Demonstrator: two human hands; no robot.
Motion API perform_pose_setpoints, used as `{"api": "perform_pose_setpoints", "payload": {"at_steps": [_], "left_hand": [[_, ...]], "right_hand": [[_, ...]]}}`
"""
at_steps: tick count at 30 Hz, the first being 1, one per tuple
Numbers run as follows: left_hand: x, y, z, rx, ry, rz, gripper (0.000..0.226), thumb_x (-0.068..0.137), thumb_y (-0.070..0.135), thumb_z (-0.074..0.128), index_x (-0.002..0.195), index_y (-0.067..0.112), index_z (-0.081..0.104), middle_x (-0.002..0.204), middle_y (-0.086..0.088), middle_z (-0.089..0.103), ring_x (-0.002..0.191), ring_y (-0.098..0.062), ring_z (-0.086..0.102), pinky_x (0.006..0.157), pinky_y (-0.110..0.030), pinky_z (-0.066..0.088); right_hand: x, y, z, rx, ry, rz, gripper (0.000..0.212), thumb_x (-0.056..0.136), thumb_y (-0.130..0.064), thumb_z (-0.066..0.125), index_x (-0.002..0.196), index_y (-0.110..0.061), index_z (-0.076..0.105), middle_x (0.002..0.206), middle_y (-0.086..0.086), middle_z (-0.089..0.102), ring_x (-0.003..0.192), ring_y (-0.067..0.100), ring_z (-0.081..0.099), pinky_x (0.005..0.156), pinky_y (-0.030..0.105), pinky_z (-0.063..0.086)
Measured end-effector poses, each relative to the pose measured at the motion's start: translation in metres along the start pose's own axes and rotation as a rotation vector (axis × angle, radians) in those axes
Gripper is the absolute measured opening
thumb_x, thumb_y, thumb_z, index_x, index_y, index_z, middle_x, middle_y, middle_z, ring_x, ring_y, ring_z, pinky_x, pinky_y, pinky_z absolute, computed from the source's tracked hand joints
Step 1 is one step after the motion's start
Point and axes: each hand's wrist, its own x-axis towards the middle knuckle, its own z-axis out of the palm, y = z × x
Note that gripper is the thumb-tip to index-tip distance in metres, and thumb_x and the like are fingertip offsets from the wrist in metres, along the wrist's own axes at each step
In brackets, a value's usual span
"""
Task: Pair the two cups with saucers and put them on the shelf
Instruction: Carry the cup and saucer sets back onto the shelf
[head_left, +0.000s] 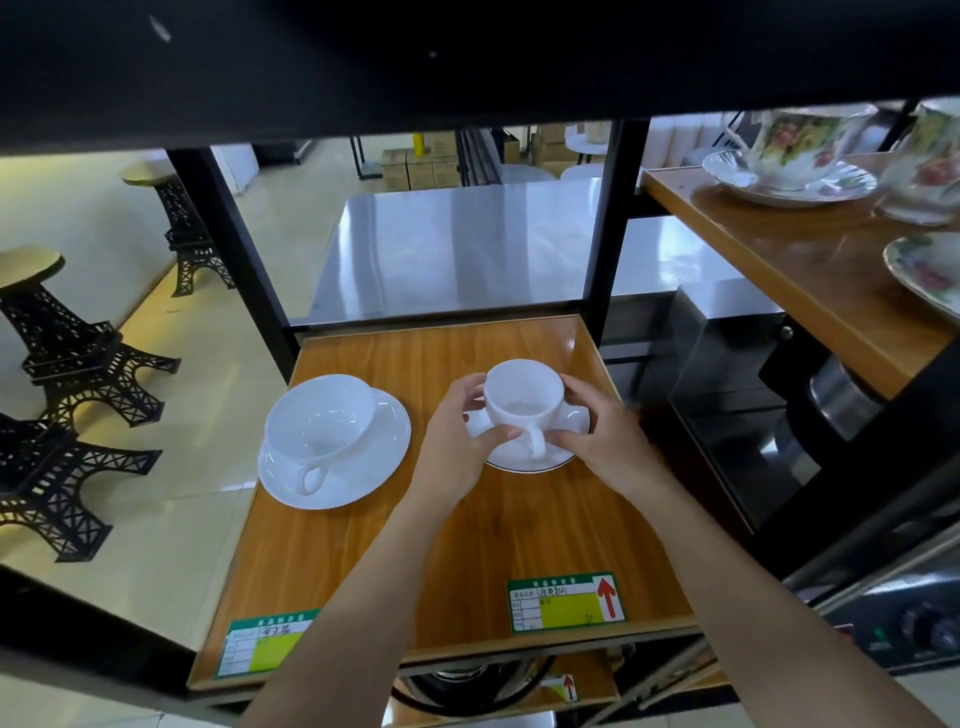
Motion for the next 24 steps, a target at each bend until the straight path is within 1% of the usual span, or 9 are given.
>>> {"api": "perform_pose_setpoints", "payload": {"at_steps": [3, 7, 10, 13, 15, 17, 19, 23, 24], "left_hand": [[-0.003, 0.006, -0.007, 0.054, -0.037, -0.012, 0.06, 0.079, 0.024, 0.073, 0.131, 0.027, 0.042, 0.131, 0.007, 0.05, 0.108, -0.004, 0.047, 0.1, -0.025, 0.039], [-0.011, 0.019, -0.036, 0.16, 0.013, 0.033, 0.064, 0.083, 0.021, 0.07, 0.139, 0.025, 0.04, 0.144, 0.004, 0.043, 0.128, -0.011, 0.039, 0.102, -0.027, 0.032], [-0.017, 0.029, -0.069, 0.142, 0.217, 0.096, 0.049, 0.086, 0.024, 0.066, 0.132, 0.025, 0.048, 0.126, 0.012, 0.049, 0.114, -0.002, 0.043, 0.096, -0.021, 0.034], [-0.02, 0.028, -0.106, 0.003, 0.45, 0.137, 0.025, 0.088, 0.02, 0.062, 0.113, 0.019, 0.059, 0.101, 0.015, 0.061, 0.092, 0.01, 0.054, 0.083, -0.006, 0.04], [-0.022, 0.018, -0.126, -0.094, 0.593, 0.091, 0.011, 0.09, 0.016, 0.059, 0.101, 0.017, 0.06, 0.088, 0.015, 0.06, 0.079, 0.012, 0.056, 0.073, -0.003, 0.042], [-0.022, 0.006, -0.139, -0.182, 0.696, 0.004, 0.015, 0.091, 0.015, 0.056, 0.104, 0.01, 0.062, 0.086, 0.009, 0.06, 0.078, 0.004, 0.056, 0.071, -0.008, 0.042], [-0.024, -0.005, -0.145, -0.208, 0.699, -0.097, 0.027, 0.093, 0.017, 0.053, 0.116, 0.004, 0.059, 0.098, 0.001, 0.06, 0.09, -0.008, 0.055, 0.074, -0.015, 0.041], [-0.03, -0.026, -0.145, -0.215, 0.57, -0.263, 0.043, 0.097, 0.019, 0.046, 0.135, -0.001, 0.044, 0.133, -0.014, 0.053, 0.123, -0.026, 0.049, 0.098, -0.033, 0.039], [-0.033, -0.031, -0.144, -0.231, 0.556, -0.281, 0.045, 0.098, 0.02, 0.044, 0.139, 0.002, 0.04, 0.142, -0.012, 0.047, 0.131, -0.026, 0.043, 0.101, -0.031, 0.035]], "right_hand": [[0.001, 0.0, -0.001, 0.061, 0.055, 0.011, 0.063, 0.084, -0.017, 0.068, 0.14, -0.023, 0.041, 0.14, 0.001, 0.05, 0.13, 0.02, 0.044, 0.103, 0.037, 0.041], [0.001, -0.013, -0.005, 0.236, 0.308, 0.027, 0.046, 0.085, -0.001, 0.057, 0.127, -0.017, 0.052, 0.124, 0.004, 0.058, 0.115, 0.017, 0.052, 0.094, 0.028, 0.046], [0.001, -0.035, 0.0, 0.194, 0.359, -0.102, 0.035, 0.085, -0.001, 0.056, 0.117, -0.015, 0.057, 0.115, 0.006, 0.061, 0.102, 0.015, 0.054, 0.078, 0.014, 0.042], [-0.004, -0.06, 0.017, 0.116, 0.337, -0.213, 0.026, 0.087, -0.01, 0.058, 0.111, -0.017, 0.059, 0.104, -0.003, 0.062, 0.089, 0.004, 0.055, 0.077, 0.011, 0.042], [-0.008, -0.076, 0.036, 0.137, 0.263, -0.24, 0.027, 0.088, -0.012, 0.059, 0.115, -0.016, 0.059, 0.099, -0.01, 0.057, 0.081, -0.004, 0.051, 0.071, 0.0, 0.038], [-0.01, -0.086, 0.058, 0.136, 0.121, -0.235, 0.034, 0.088, -0.016, 0.06, 0.121, -0.018, 0.055, 0.102, -0.013, 0.054, 0.081, -0.005, 0.051, 0.069, 0.001, 0.038], [-0.009, -0.093, 0.077, 0.121, -0.03, -0.184, 0.044, 0.088, -0.021, 0.061, 0.13, -0.021, 0.048, 0.114, -0.01, 0.053, 0.086, 0.0, 0.052, 0.072, 0.006, 0.039], [-0.004, -0.1, 0.102, 0.113, -0.242, -0.063, 0.067, 0.086, -0.019, 0.065, 0.144, -0.019, 0.031, 0.144, 0.002, 0.045, 0.124, 0.018, 0.049, 0.097, 0.032, 0.046], [-0.004, -0.1, 0.106, 0.099, -0.281, -0.051, 0.072, 0.085, -0.018, 0.066, 0.146, -0.02, 0.027, 0.148, 0.003, 0.041, 0.13, 0.02, 0.045, 0.1, 0.035, 0.044]]}}
